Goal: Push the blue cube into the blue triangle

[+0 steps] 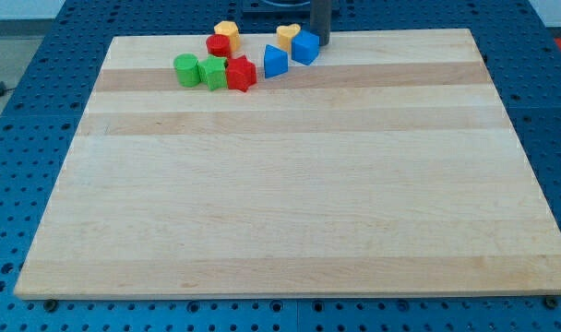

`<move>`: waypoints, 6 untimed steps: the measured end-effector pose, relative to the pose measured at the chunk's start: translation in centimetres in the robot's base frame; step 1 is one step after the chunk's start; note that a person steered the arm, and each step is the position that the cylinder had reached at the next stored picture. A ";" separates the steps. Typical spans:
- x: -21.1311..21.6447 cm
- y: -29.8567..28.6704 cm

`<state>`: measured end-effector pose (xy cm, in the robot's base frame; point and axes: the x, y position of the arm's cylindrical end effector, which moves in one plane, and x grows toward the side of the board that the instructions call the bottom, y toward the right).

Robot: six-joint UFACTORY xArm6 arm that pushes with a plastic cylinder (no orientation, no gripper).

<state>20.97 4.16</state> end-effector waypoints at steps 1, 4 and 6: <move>0.0 2.3; 1.0 -0.2; 1.7 -3.9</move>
<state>22.65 0.23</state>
